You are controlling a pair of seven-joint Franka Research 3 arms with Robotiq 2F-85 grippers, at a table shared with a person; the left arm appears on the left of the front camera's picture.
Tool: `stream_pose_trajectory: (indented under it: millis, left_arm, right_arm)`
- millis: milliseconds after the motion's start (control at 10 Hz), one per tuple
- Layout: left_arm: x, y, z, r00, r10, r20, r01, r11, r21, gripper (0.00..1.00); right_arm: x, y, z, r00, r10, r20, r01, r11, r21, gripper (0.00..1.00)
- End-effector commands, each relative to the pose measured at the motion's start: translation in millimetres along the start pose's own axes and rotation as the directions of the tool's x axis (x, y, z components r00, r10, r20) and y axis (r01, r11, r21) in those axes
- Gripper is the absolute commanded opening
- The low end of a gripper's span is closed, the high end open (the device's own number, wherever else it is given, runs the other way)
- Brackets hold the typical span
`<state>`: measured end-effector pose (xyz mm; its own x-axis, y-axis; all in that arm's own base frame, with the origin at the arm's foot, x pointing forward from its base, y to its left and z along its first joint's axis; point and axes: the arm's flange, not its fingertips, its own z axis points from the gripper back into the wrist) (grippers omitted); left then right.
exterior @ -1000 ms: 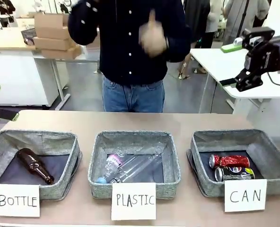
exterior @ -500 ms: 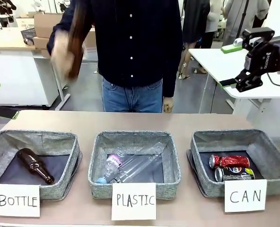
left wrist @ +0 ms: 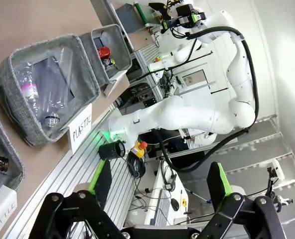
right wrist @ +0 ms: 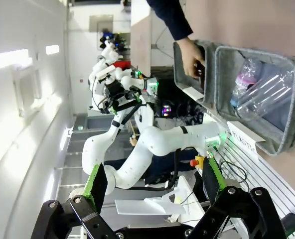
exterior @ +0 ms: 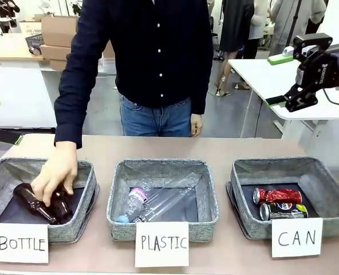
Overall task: Sort the can waste into the basket.
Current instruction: Pick up the can waste from the table and place it in the right Fabric basket.
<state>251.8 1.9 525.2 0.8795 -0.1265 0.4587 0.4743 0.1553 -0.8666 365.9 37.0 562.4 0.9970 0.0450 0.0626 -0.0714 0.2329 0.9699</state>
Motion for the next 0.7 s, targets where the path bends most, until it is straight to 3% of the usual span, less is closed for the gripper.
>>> stream_pose_trajectory:
  millis: [0, 600]
  left_arm:
    - [0.7, -2.0, -0.7, 1.0, 0.002, 0.001, -0.002, 1.0, -0.015, 1.0]
    - [0.7, -2.0, -0.7, 1.0, 0.002, 0.001, -0.002, 1.0, -0.015, 1.0]
  right_arm:
    - [2.3, 0.8, -1.1, 1.0, 0.024, -0.001, -0.024, 1.0, 0.015, 1.0]
    - [2.3, 0.8, -1.1, 1.0, 0.024, -0.001, -0.024, 1.0, 0.015, 1.0]
